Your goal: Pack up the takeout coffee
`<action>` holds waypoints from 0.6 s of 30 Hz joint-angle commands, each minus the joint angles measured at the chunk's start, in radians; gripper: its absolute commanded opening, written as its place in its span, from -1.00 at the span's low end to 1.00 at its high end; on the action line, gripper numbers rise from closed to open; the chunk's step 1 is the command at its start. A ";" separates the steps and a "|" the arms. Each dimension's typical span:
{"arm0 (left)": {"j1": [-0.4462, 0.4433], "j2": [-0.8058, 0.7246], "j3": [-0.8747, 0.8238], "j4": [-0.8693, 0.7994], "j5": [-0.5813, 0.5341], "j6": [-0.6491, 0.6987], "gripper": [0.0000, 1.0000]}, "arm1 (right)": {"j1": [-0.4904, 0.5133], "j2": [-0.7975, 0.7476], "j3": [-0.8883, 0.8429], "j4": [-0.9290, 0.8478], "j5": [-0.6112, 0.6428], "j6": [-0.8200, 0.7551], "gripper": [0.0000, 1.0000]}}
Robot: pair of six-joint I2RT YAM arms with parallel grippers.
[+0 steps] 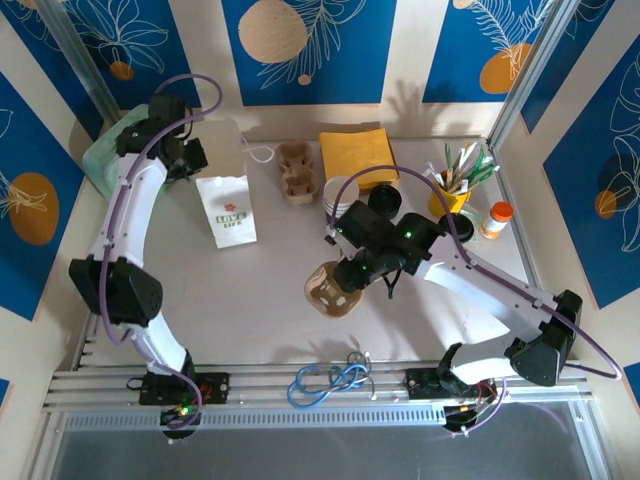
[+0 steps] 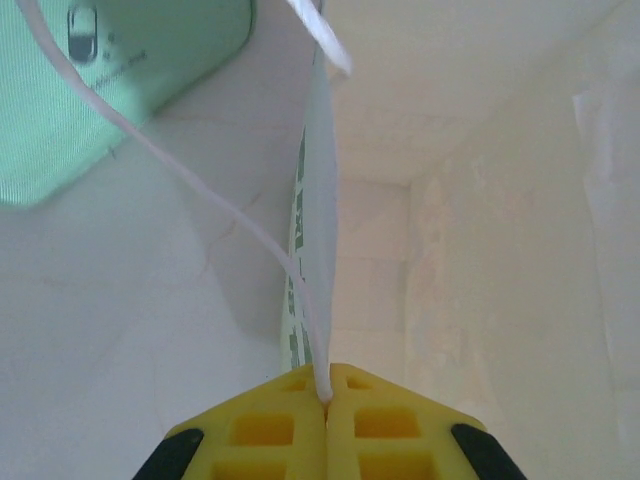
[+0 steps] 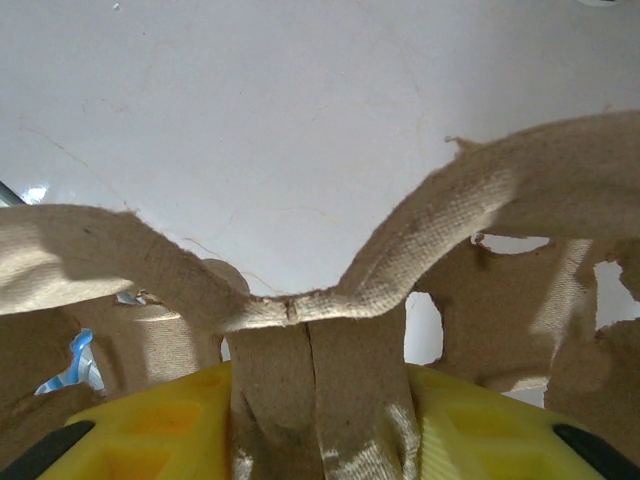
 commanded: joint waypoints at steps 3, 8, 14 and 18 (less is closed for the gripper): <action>-0.030 -0.171 -0.202 0.028 0.058 -0.043 -0.87 | -0.010 -0.044 -0.010 -0.034 -0.030 0.008 -0.21; -0.108 -0.316 -0.372 0.026 0.070 -0.075 -0.89 | -0.014 -0.055 0.008 -0.048 -0.041 0.003 -0.21; -0.231 -0.456 -0.506 0.045 0.058 -0.167 -0.90 | -0.018 -0.058 0.040 -0.072 -0.032 -0.005 -0.21; -0.291 -0.528 -0.537 0.032 0.039 -0.215 -0.90 | -0.023 -0.064 0.053 -0.080 -0.029 -0.007 -0.21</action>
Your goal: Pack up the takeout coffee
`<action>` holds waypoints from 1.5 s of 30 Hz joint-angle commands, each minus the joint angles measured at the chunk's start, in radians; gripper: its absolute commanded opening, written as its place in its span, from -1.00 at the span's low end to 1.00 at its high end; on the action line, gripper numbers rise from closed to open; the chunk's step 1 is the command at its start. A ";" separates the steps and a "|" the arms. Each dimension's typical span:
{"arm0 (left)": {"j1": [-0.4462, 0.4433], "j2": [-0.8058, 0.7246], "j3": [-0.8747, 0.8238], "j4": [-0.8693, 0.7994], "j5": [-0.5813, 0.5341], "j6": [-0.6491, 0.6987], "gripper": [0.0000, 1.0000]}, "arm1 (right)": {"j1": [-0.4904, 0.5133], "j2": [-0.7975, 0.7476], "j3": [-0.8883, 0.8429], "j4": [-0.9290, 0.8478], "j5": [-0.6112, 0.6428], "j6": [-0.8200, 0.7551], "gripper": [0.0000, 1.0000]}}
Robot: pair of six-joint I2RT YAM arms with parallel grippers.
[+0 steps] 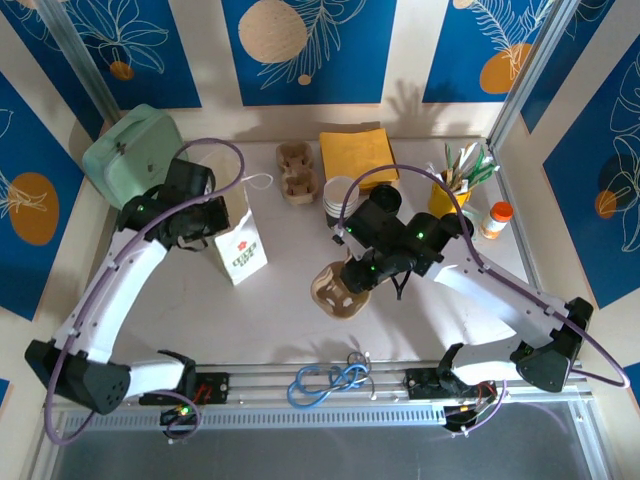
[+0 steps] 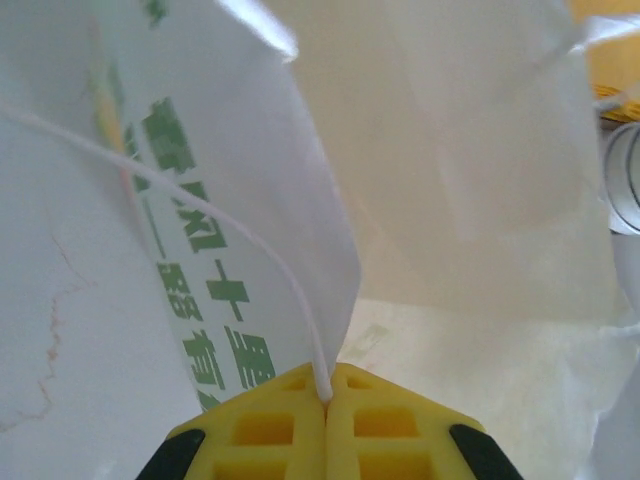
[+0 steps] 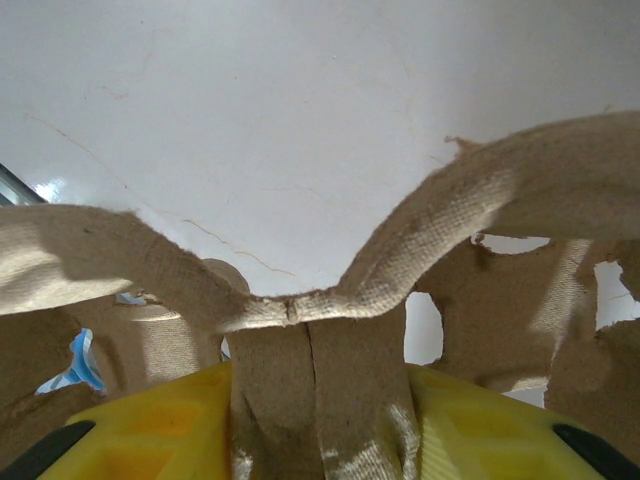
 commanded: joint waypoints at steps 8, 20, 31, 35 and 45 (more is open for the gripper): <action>-0.135 -0.121 -0.083 -0.057 -0.042 -0.140 -0.91 | -0.012 -0.033 0.053 -0.040 -0.019 -0.006 -0.21; -0.246 -0.170 -0.063 -0.055 -0.013 -0.208 -0.95 | -0.026 -0.059 0.067 -0.067 -0.005 -0.004 -0.21; -0.333 -0.192 -0.072 0.041 0.070 -0.258 -0.98 | -0.077 -0.106 0.158 -0.131 0.014 -0.043 -0.20; -0.351 -0.196 -0.093 0.090 0.095 -0.273 -1.00 | -0.104 -0.120 0.194 -0.151 0.018 -0.054 -0.20; -0.411 -0.169 -0.090 0.158 0.094 -0.277 -1.00 | -0.134 -0.126 0.232 -0.169 0.008 -0.065 -0.20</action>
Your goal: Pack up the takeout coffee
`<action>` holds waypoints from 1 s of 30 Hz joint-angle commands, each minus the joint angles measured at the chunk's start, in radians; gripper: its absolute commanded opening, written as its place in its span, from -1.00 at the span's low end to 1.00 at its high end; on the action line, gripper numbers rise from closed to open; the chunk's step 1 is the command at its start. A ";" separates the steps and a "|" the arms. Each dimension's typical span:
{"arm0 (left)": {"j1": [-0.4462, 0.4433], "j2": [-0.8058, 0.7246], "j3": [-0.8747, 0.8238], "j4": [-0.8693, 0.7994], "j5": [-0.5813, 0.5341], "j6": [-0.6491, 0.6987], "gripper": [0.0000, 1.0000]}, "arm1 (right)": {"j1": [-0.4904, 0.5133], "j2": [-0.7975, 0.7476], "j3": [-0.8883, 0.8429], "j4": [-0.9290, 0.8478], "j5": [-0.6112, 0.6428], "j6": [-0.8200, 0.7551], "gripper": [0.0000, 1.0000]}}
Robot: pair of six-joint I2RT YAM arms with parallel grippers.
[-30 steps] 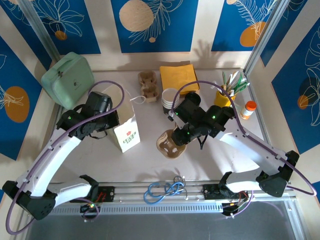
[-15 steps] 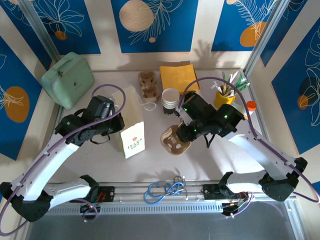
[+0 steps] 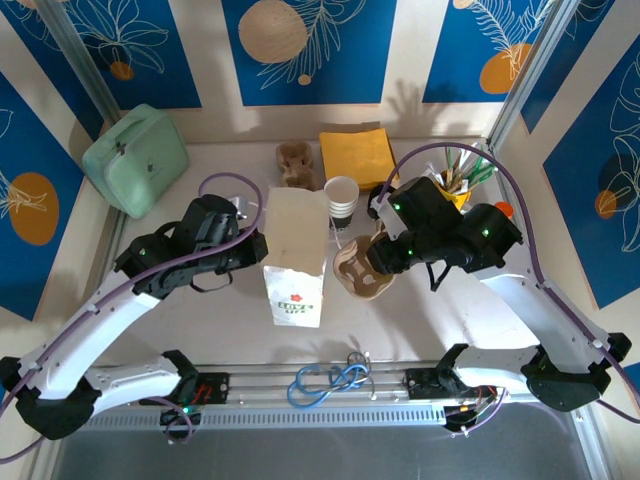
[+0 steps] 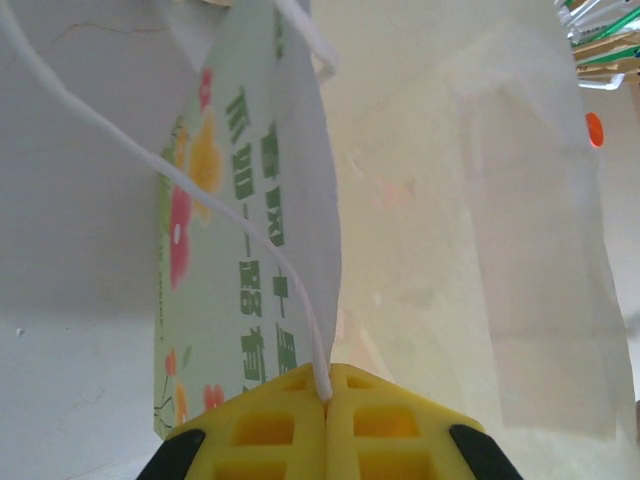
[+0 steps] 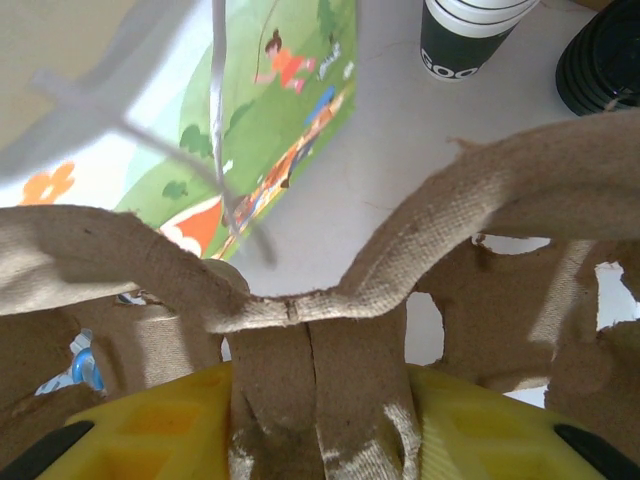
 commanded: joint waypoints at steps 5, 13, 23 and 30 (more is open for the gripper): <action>-0.013 0.021 -0.067 0.137 0.053 -0.008 -1.00 | -0.013 -0.018 0.069 -0.040 -0.004 -0.029 -0.20; -0.014 0.030 -0.135 0.194 0.054 0.004 -1.00 | -0.012 -0.007 0.110 -0.026 0.000 -0.055 -0.19; -0.015 0.005 -0.092 0.187 0.057 0.060 -0.44 | -0.007 0.107 0.235 0.048 0.126 -0.170 -0.20; -0.014 -0.045 -0.047 0.105 -0.001 0.103 -0.16 | 0.059 0.265 0.348 0.086 0.328 -0.285 -0.19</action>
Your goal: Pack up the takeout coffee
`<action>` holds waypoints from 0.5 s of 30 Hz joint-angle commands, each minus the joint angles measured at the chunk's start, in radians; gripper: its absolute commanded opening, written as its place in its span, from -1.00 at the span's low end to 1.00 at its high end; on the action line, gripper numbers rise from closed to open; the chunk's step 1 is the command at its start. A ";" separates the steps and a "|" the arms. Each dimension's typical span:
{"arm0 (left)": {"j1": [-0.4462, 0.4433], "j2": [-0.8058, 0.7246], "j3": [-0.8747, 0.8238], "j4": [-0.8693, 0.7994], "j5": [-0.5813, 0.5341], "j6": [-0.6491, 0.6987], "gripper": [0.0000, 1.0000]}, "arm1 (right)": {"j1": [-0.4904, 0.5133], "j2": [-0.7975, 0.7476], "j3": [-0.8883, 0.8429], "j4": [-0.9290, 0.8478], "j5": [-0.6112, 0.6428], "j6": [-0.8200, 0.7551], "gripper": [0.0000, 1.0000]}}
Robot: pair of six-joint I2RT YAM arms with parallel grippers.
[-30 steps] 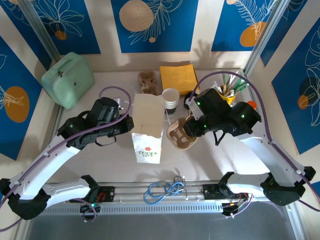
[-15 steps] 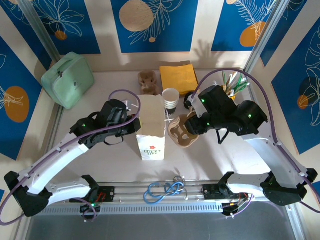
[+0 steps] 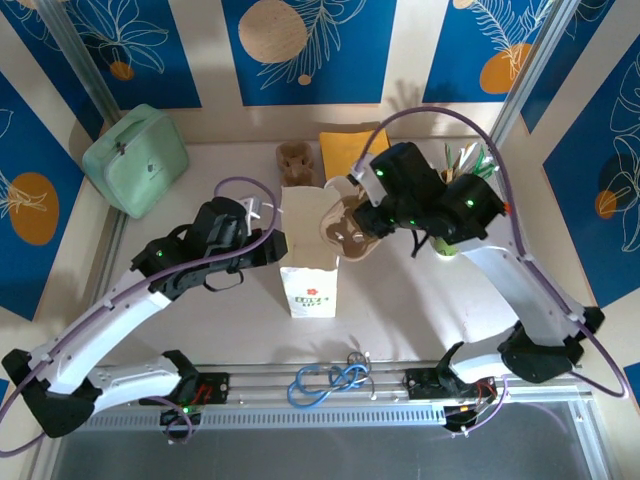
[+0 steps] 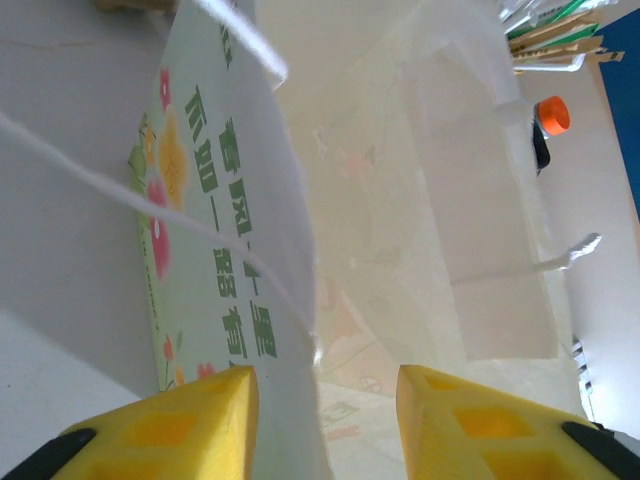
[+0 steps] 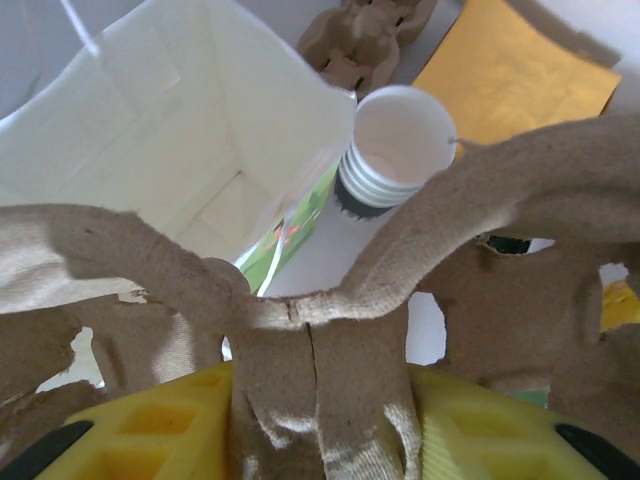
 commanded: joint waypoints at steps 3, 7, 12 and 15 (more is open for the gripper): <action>-0.008 -0.088 0.049 -0.090 -0.099 0.047 -0.13 | 0.052 0.100 0.090 0.037 0.182 -0.116 -0.19; -0.008 -0.141 0.030 -0.095 -0.127 0.046 -0.13 | 0.100 0.149 0.107 0.083 0.274 -0.203 -0.19; -0.008 -0.177 0.007 -0.098 -0.150 0.039 -0.12 | 0.145 0.207 0.148 0.127 0.329 -0.300 -0.18; -0.007 -0.195 0.002 -0.106 -0.164 0.033 -0.12 | 0.172 0.242 0.163 0.135 0.348 -0.349 -0.16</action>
